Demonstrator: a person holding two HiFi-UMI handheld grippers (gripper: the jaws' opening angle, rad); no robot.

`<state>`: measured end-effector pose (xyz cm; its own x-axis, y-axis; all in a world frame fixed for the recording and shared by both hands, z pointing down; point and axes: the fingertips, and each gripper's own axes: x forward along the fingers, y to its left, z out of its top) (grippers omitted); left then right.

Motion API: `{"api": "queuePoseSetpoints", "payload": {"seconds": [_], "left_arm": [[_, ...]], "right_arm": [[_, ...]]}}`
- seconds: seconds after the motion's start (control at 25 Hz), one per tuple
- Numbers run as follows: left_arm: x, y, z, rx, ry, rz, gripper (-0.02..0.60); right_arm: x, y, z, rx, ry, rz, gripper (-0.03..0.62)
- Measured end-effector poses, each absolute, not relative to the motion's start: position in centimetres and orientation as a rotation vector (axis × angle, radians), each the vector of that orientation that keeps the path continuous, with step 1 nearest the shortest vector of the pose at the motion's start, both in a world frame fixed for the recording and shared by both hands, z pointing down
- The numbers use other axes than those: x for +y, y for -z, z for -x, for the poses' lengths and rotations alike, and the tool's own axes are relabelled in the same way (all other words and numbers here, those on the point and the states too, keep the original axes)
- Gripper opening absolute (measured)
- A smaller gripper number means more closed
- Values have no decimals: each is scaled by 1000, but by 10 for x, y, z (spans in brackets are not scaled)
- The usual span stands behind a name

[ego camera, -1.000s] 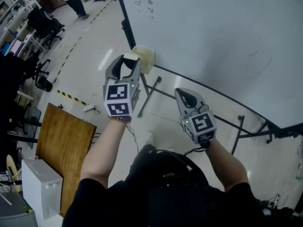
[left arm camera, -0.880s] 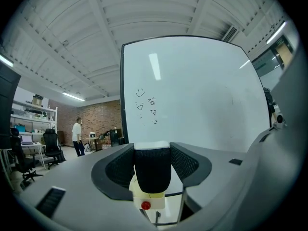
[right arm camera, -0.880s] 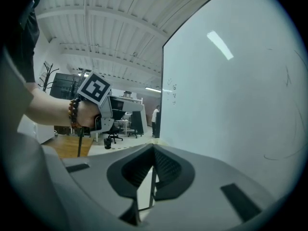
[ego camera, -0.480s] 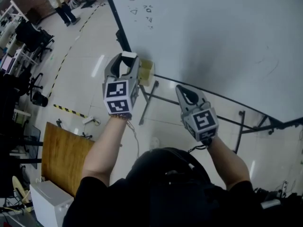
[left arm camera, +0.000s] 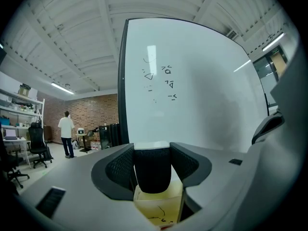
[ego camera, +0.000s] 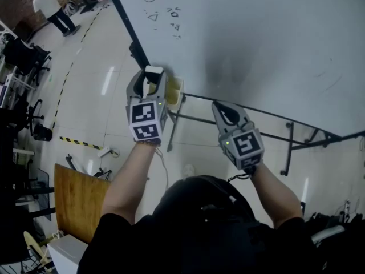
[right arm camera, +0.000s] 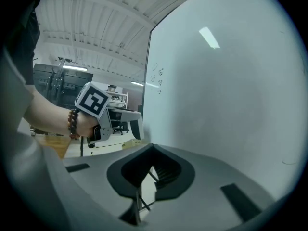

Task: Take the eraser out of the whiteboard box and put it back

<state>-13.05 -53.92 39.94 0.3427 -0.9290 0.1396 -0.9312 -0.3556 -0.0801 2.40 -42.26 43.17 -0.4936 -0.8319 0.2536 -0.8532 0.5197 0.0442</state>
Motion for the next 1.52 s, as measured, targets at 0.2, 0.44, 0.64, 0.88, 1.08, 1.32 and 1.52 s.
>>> {"api": "queuePoseSetpoints", "payload": {"seconds": [0.2, 0.44, 0.64, 0.88, 1.08, 1.32, 1.52], "left_arm": [[-546, -416, 126, -1759, -251, -2571, 229], [-552, -434, 119, -1732, -302, -2579, 232], [-552, -436, 113, -1740, -310, -2587, 261], [-546, -430, 112, -1750, -290, -2569, 261], [-534, -425, 111, -1780, -286, -2552, 261], [-509, -416, 108, -1816, -289, -2541, 261], [-485, -406, 102, -1846, -290, -2540, 261]], "right_arm": [[-430, -438, -26, -2494, -147, -1435, 18], [-435, -443, -30, -2477, -163, -1441, 18], [-435, -446, -33, -2473, -171, -1433, 18], [-431, -443, -38, -2485, -169, -1425, 18], [-423, -438, -42, -2505, -148, -1406, 18], [-405, -431, -47, -2541, -136, -1381, 18], [-388, -425, -53, -2573, -117, -1355, 18]]}}
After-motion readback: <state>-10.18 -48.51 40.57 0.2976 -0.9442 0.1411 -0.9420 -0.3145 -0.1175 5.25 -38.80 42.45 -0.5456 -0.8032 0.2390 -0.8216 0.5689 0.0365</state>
